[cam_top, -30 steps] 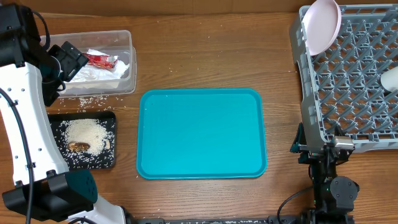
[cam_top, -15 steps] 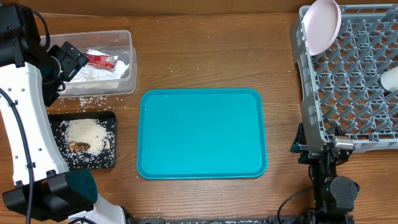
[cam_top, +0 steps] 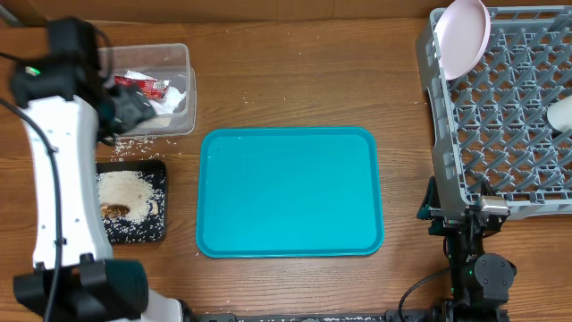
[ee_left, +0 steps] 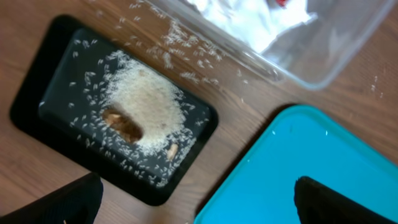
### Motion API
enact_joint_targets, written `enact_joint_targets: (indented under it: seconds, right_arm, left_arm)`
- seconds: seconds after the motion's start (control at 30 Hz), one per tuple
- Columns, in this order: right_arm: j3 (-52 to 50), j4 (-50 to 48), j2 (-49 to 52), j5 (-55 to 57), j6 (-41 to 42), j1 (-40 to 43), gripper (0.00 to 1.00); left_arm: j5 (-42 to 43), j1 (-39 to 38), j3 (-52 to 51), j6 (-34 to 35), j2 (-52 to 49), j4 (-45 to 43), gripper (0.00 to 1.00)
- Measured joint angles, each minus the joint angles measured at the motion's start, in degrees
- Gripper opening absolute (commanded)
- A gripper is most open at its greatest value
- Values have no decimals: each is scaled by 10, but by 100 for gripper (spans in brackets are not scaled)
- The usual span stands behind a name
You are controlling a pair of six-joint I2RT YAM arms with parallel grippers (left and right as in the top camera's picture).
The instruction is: Sort waste into correct bins and load items into the dishwasher
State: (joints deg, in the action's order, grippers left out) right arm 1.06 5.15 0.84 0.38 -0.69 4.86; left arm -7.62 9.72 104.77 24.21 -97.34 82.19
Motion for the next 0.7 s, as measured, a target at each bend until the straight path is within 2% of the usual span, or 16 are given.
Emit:
enact_joint_targets:
  seconds: [0.27, 0.6, 0.7]
  right_arm:
    - [0, 0, 0, 0, 0, 0, 100]
    - [0, 0, 0, 0, 0, 0, 100]
    - [0, 0, 0, 0, 0, 0, 100]
  left_arm:
    - [20, -26, -306, -13, 163, -226, 100]
    - [149, -47, -698, -73, 356, -603, 100]
    - [162, -49, -779, -79, 413, -666, 100]
